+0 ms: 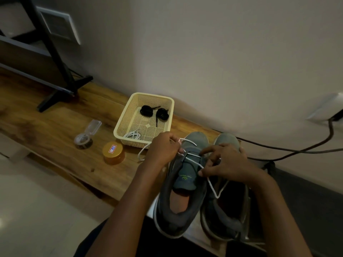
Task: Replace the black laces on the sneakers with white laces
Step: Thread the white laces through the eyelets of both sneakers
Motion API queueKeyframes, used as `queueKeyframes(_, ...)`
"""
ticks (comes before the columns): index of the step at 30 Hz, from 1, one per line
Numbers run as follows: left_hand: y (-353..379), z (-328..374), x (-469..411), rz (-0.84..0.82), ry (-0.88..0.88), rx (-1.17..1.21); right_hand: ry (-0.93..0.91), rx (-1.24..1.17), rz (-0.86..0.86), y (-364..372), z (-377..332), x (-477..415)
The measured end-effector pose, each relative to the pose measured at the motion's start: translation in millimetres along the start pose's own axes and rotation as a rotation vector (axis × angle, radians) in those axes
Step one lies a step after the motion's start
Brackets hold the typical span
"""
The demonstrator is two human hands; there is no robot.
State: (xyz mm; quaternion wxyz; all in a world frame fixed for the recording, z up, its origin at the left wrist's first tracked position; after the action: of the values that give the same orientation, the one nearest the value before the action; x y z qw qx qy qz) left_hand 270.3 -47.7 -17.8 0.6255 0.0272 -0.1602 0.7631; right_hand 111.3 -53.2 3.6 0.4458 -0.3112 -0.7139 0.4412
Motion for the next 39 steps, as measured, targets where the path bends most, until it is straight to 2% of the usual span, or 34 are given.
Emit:
queueKeyframes(3, -0.2, -4.8, -0.7, -0.003, -0.021, -0.120, 0.100, -0.068, 0.199, -19.6, 9.5, -2.0)
queueKeyframes(6, 3.3, -4.4, 0.6, -0.034, -0.005, -0.243, 0.321, 0.126, 0.558, -44.0, 22.9, 7.2)
queueKeyframes(9, 8.4, -3.6, 1.7, -0.067, 0.018, -0.351, 0.406, 0.121, 0.702, -50.4, 22.5, 15.9)
queueKeyframes(12, 8.7, -4.5, 1.0, -0.057, 0.024, -0.381, 0.304, 0.277, 0.563, -38.3, -0.3, 5.8)
queueKeyframes(14, 6.5, -5.1, -0.7, -0.006, 0.037, -0.412, 0.257, 0.354, 0.414, -22.1, -11.6, -0.6)
queueKeyframes(16, 2.9, -4.4, -0.5, 0.060, 0.028, -0.471, 0.263, 0.380, 0.352, -13.6, -14.8, -1.4)
queueKeyframes(19, -3.3, -0.1, -0.3, 0.126, 0.013, -0.539, 0.312, 0.337, 0.336, -13.1, -5.6, 1.6)
queueKeyframes(23, -23.9, 7.9, 0.9, 0.258, 0.043, -0.516, 0.313, 0.298, 0.292, -10.8, 0.2, 2.5)
queueKeyframes(26, -14.8, 16.2, 3.6, 0.169, 0.104, -0.516, 0.291, 0.287, 0.285, -10.9, -4.2, 1.4)
queueKeyframes(30, 4.5, 17.5, 7.0, 0.052, 0.141, -0.666, 0.291, 0.263, 0.275, -9.1, -3.0, 0.4)
queueKeyframes(34, 4.8, 10.0, 6.7, 0.070, 0.109, -0.734, 0.290, 0.242, 0.276, -7.1, -1.3, 0.4)
queueKeyframes(39, -0.2, 15.6, 7.5, 0.129, 0.131, -0.693, 0.277, 0.198, 0.279, -5.6, 1.7, -0.5)
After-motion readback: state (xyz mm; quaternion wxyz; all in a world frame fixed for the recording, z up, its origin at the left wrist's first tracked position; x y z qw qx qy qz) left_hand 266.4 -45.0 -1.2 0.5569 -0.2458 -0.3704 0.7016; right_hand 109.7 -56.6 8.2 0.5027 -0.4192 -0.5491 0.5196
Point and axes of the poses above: each hand's wrist, its own x-axis away from the middle knuckle, its own y-axis out of the palm, z = x × y, the point moved 10 cm from there along -x, towards the middle knuckle, and after that the axes turned 12 degrees about x, right-handed, at the moved point
